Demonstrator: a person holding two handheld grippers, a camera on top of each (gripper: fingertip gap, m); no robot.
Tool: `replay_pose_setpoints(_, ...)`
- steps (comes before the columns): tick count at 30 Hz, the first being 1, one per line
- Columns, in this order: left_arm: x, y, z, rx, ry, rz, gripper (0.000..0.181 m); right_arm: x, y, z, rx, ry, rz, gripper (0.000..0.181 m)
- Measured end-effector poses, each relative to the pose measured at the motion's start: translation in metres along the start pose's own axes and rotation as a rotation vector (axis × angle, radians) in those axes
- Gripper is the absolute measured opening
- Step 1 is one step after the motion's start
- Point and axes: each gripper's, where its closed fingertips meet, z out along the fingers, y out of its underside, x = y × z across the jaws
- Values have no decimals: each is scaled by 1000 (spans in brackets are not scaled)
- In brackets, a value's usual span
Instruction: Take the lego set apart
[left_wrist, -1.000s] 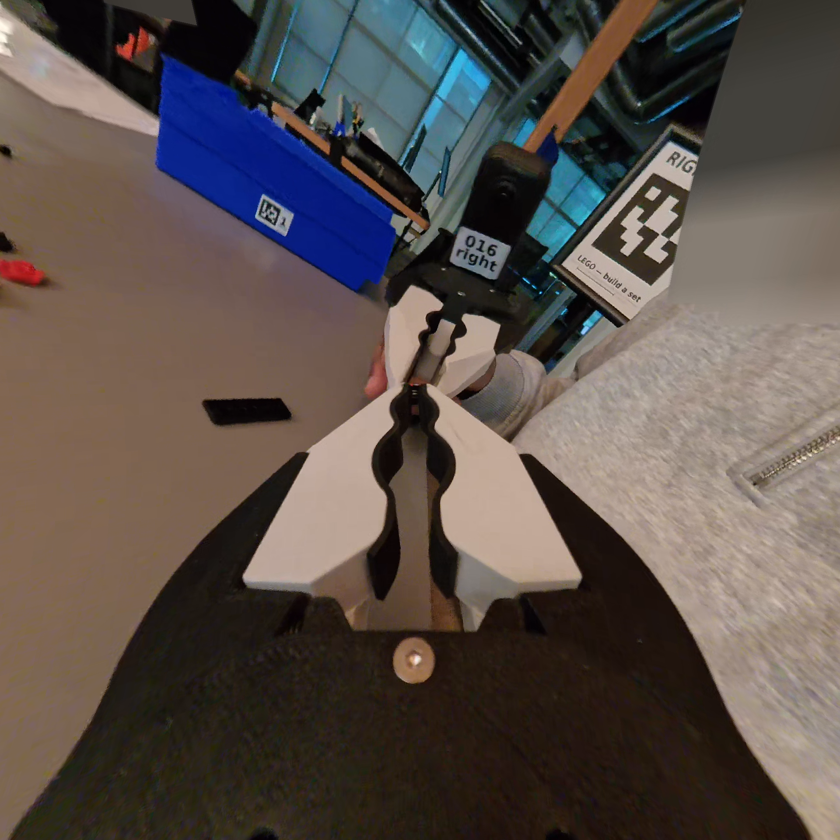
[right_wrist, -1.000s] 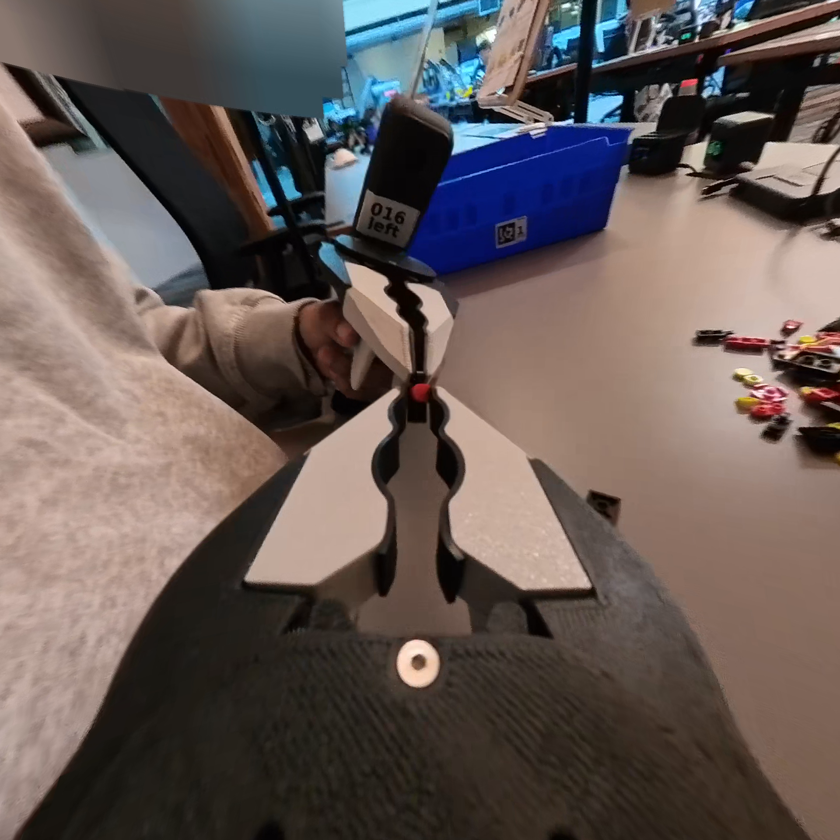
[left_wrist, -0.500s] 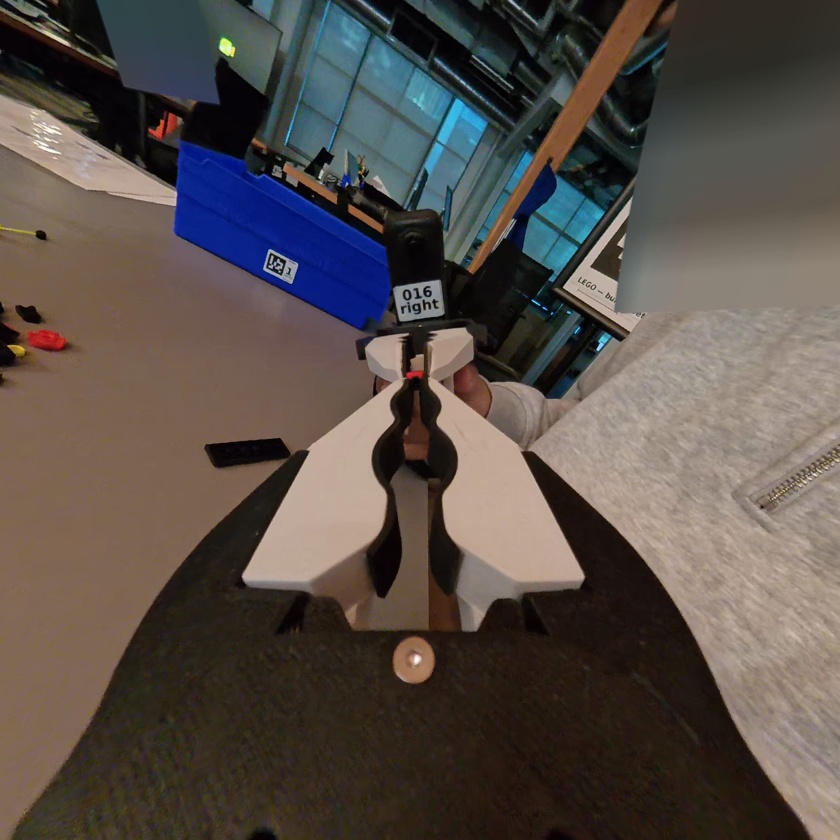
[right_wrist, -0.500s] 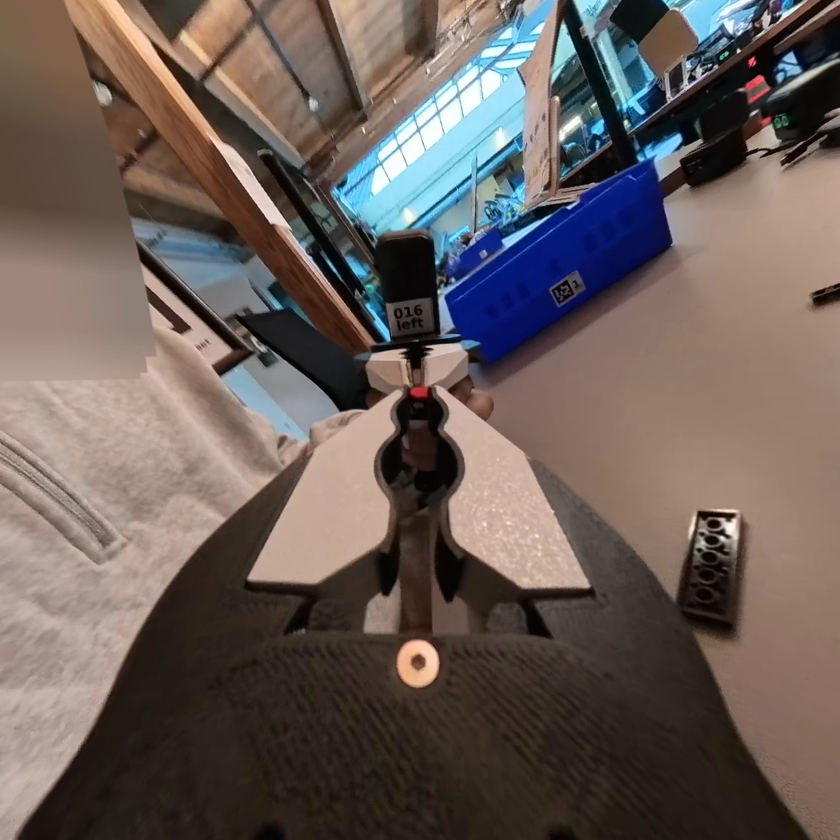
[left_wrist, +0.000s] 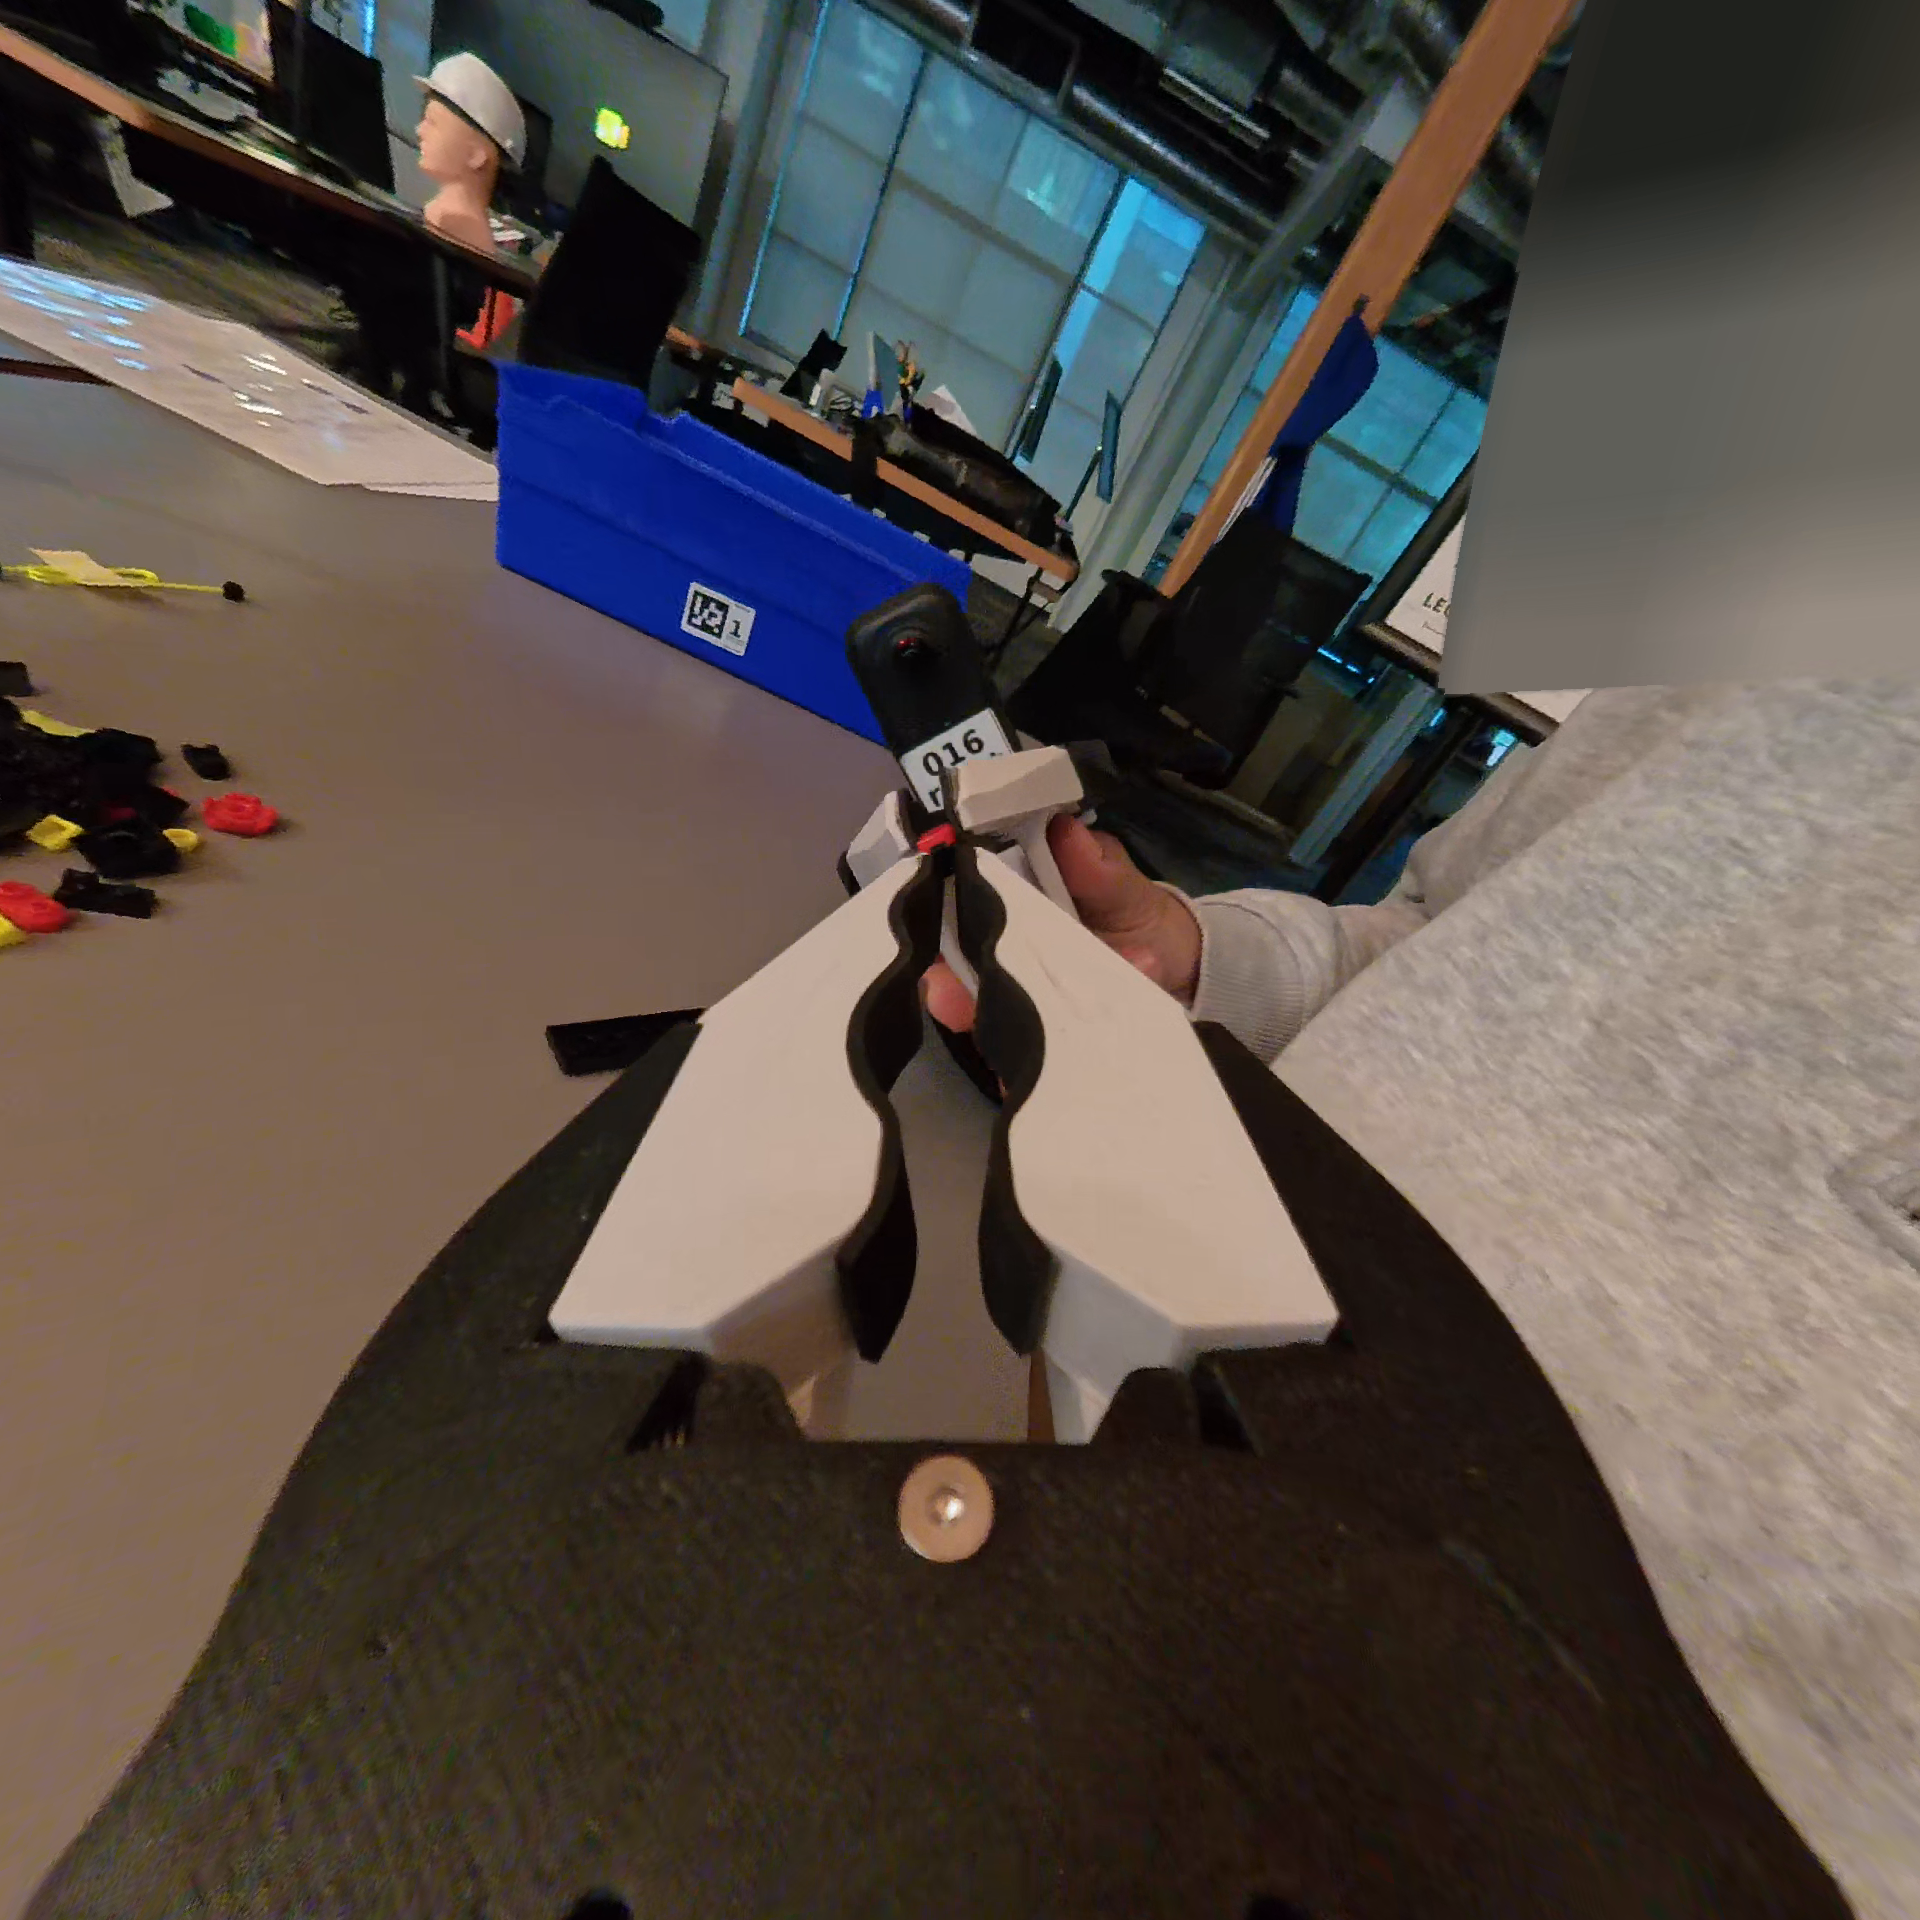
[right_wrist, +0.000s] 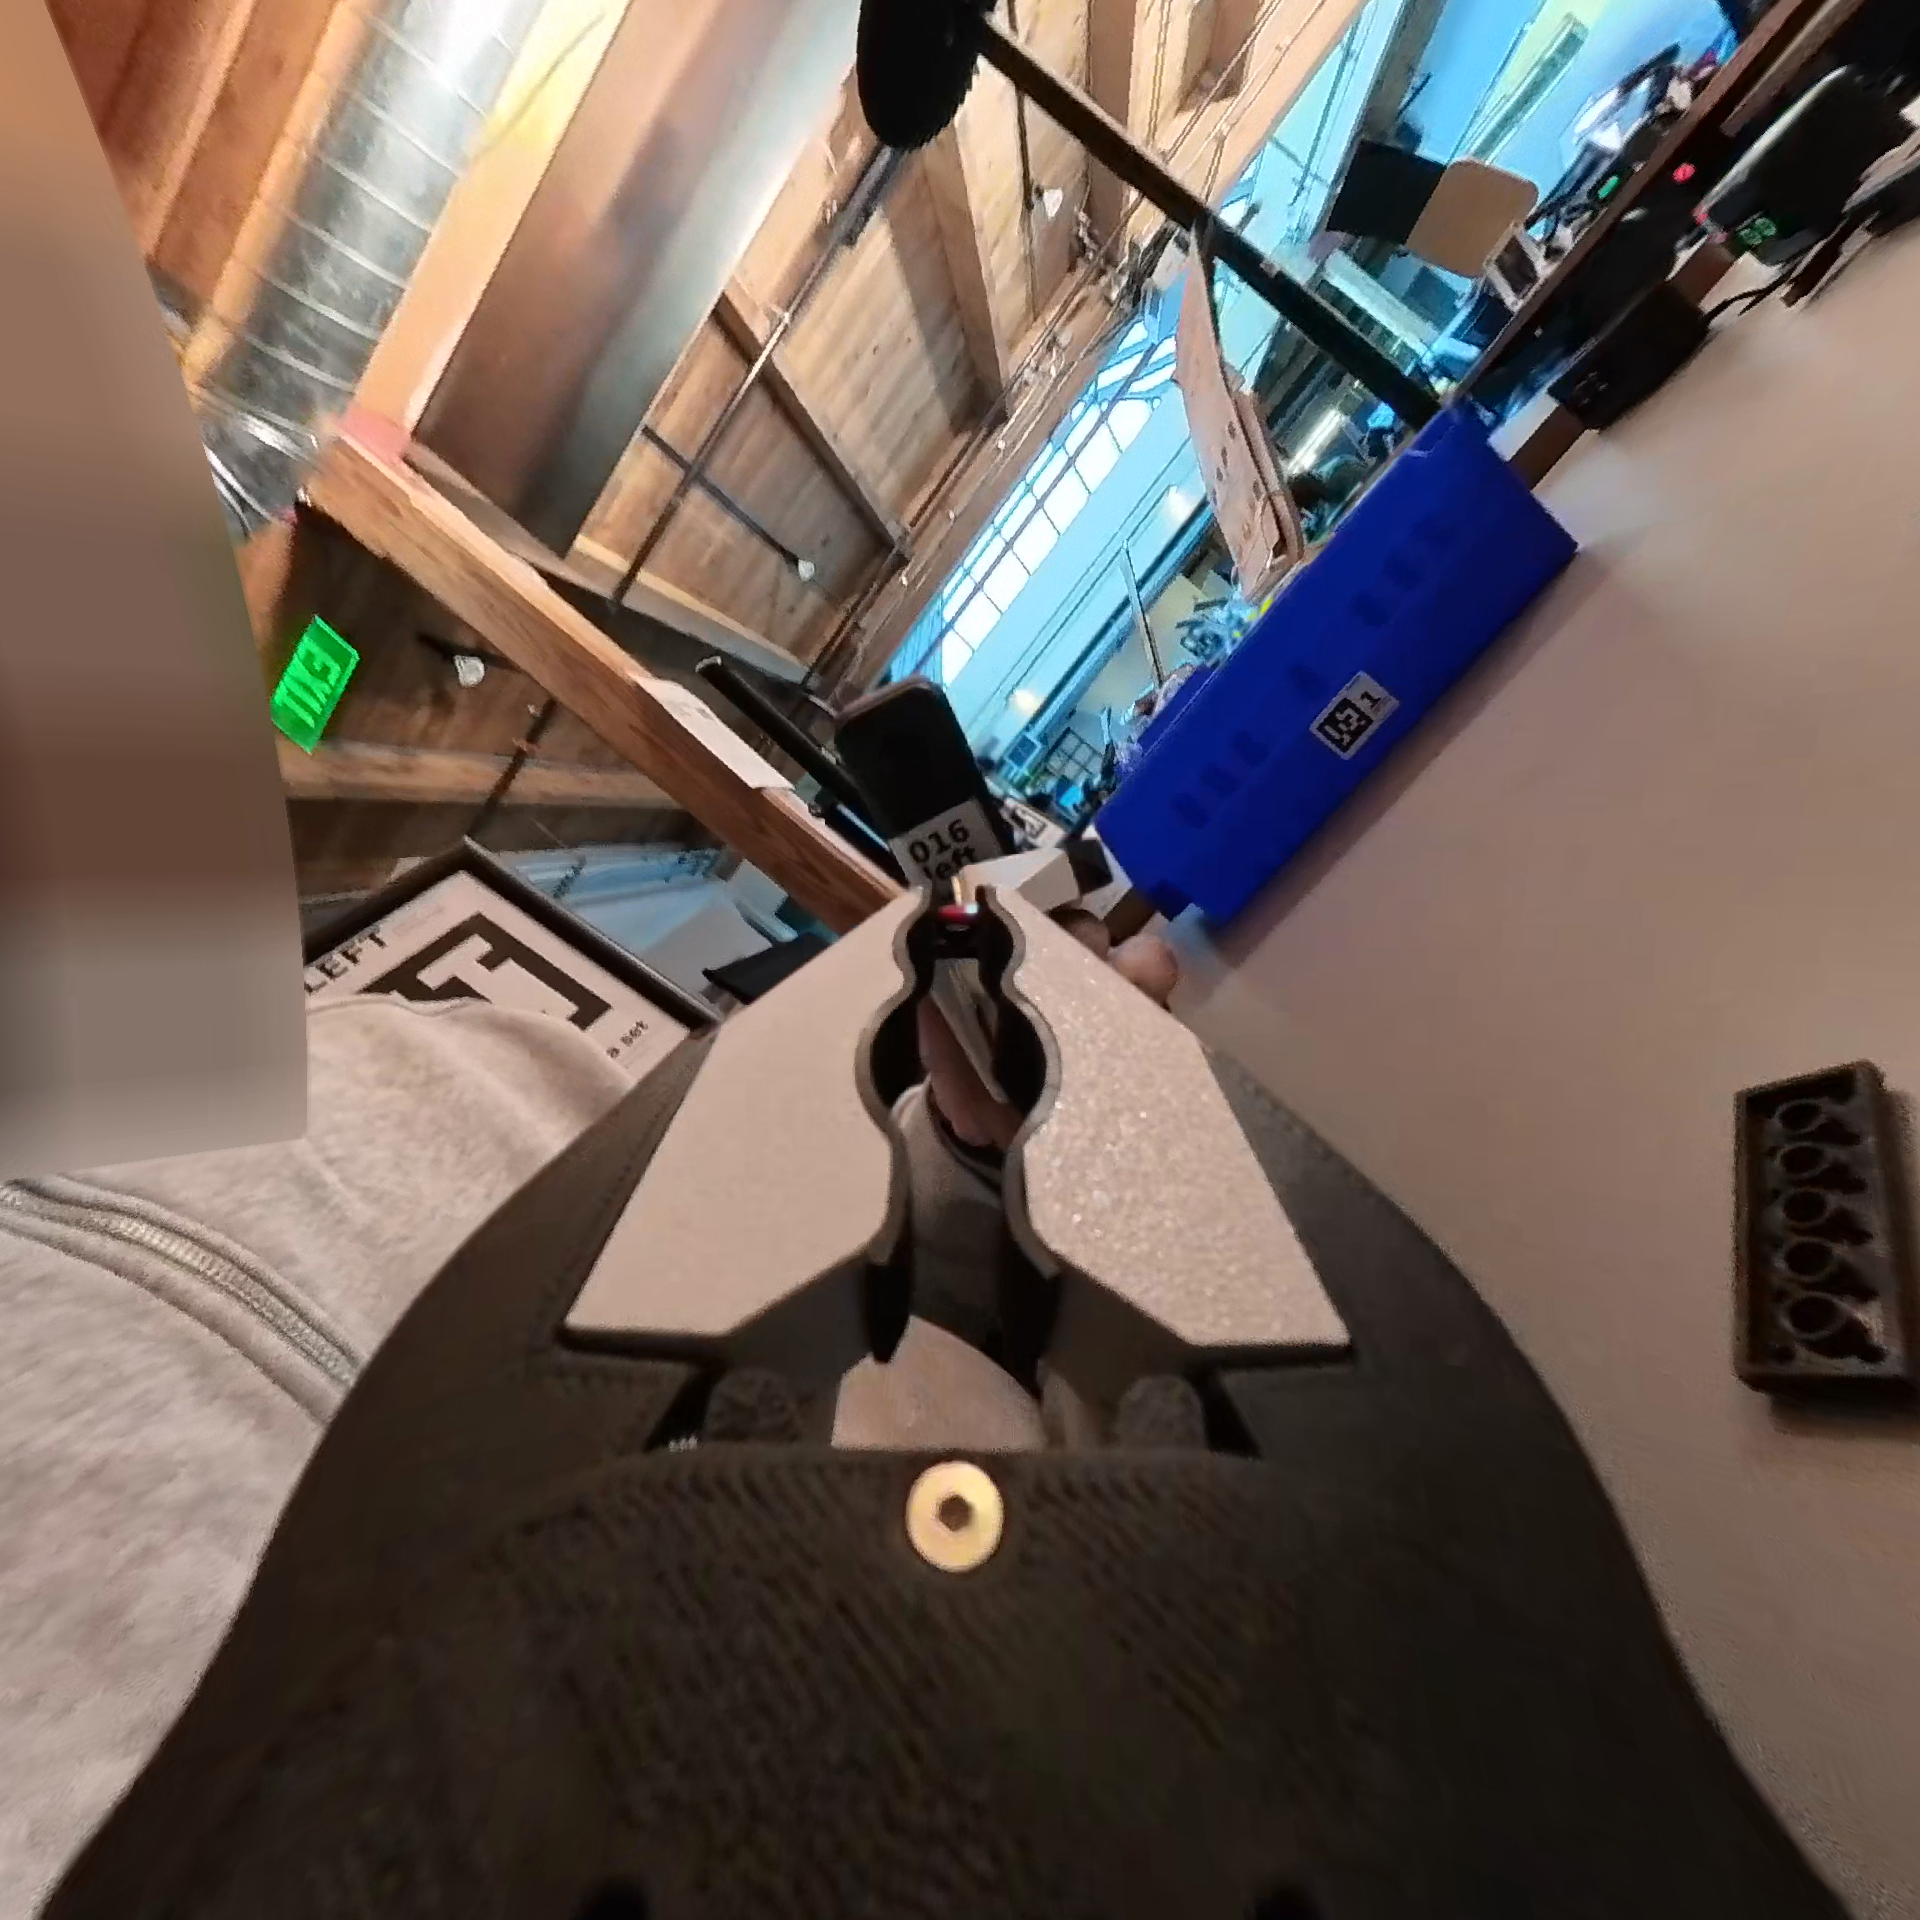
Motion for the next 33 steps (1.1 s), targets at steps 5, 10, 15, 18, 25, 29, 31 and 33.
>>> replay_pose_setpoints(5, 9, 13, 10, -48, -6, 47, 4, 18, -48, -34, 215, 100, -10, 0)
replay_pose_setpoints(10, -6, 9, 0, -29, -42, 38, 3, 14, -30, -26, -33, 181, -257, 0)
replay_pose_setpoints(15, -10, 22, 1, -97, -49, 80, 3, 17, 13, -10, -273, 156, -289, 25)
replay_pose_setpoints(18, -8, 22, 1, -100, -37, 91, 3, 13, 19, -7, -275, 119, -244, 13)
replay_pose_setpoints(25, -5, 19, 0, -81, -22, 110, 3, 16, 19, -8, -283, 131, -237, 14)
replay_pose_setpoints(29, -5, 18, -1, -71, -23, 114, 3, 16, 20, -9, -295, 126, -234, 9)
replay_pose_setpoints(31, -3, 18, 0, -68, -14, 114, 3, 16, 22, -9, -308, 121, -236, 8)
replay_pose_setpoints(33, -2, 18, 0, -65, -4, 109, 3, 15, 22, -8, -311, 111, -248, 6)
